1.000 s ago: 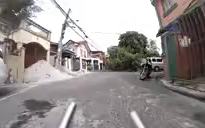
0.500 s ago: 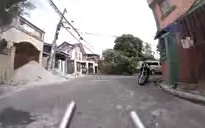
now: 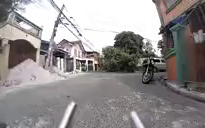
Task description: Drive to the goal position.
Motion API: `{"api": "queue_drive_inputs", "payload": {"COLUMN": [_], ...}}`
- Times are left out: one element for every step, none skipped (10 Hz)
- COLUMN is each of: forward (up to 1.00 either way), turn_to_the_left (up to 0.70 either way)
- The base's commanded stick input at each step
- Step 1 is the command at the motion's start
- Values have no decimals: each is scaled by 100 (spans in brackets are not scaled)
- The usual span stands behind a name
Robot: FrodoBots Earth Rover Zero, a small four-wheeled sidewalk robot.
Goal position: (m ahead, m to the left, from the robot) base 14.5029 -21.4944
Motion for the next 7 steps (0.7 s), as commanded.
{"api": "queue_drive_inputs", "payload": {"forward": [85, 85, 85, 85, 85, 85, 85], "turn_to_the_left": [0, 0, -32, -34, -34, -34, -34]}}
